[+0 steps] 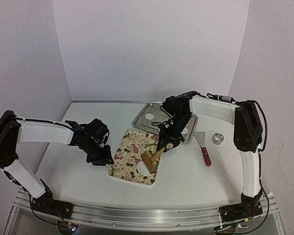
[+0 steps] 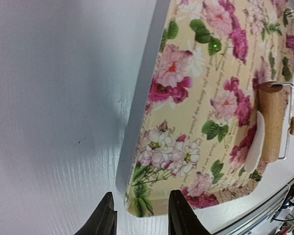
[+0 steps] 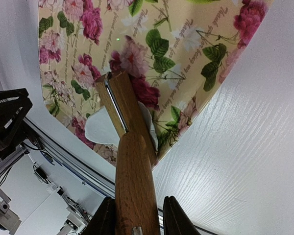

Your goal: Roll out the dumpling wrappers from the dough

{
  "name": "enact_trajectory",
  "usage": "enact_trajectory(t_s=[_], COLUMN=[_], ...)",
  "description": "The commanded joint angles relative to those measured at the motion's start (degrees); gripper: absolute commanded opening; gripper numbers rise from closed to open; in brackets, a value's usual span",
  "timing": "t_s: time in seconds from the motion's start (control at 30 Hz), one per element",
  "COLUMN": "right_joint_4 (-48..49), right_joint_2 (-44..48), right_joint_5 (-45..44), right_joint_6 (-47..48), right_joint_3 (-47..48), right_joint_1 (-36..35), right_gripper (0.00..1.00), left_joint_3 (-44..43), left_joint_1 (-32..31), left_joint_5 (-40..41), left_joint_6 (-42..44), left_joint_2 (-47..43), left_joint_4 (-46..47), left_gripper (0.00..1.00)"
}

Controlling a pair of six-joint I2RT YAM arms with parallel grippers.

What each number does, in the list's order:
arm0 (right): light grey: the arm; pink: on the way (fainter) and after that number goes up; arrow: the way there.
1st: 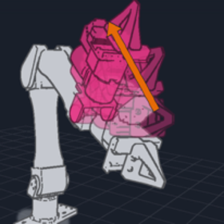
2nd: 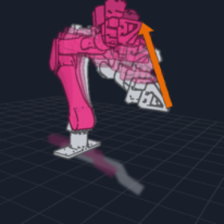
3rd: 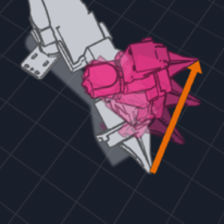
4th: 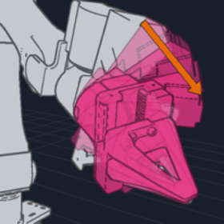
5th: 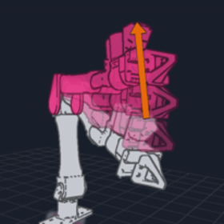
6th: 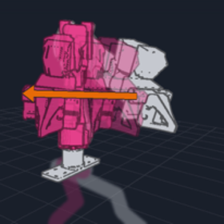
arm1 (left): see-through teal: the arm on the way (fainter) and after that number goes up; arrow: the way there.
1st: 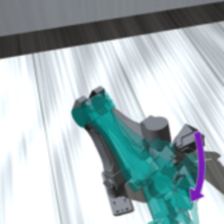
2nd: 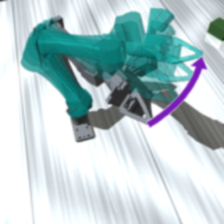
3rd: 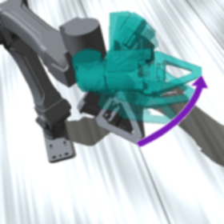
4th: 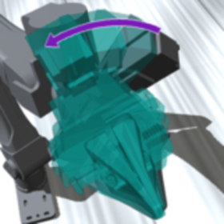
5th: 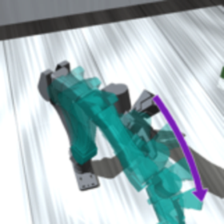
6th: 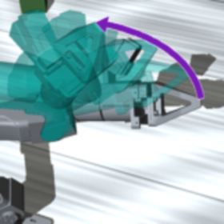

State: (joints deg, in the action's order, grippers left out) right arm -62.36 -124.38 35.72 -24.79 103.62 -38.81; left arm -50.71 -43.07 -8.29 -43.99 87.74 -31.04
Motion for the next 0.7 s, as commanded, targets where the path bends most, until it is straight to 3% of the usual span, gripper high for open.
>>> enact_trajectory(t_s=[0.0,0.27,0.57,0.67], right_joint_4=[-4.74,-4.63,-4.5,-4.49], right_joint_2=[-9.74,-9.78,-11.13,-12.14], right_joint_5=[-30.07,-29.81,-28.57,-28.35], right_joint_6=[-0.09,-0.14,-0.74,-1.63], right_joint_3=[-5.86,-5.67,-4.52,-4.36], right_joint_1=[-1.99,-2.42,-4.18,-5.0], right_gripper=[0.0,0.0,0.0,0.0], left_joint_3=[-2.98,-3.85,-4.42,-4.62], left_joint_1=[0.0,-0.12,-2.09,-2.43], left_joint_5=[0.92,0.39,-1.22,-1.11], left_joint_6=[1.24,2.19,3.4,3.63], left_joint_2=[5.29,10.23,14.78,15.36], left_joint_4=[-1.51,-0.5,1.05,1.11], left_gripper=[0.46,0.39,0.04,0.0])
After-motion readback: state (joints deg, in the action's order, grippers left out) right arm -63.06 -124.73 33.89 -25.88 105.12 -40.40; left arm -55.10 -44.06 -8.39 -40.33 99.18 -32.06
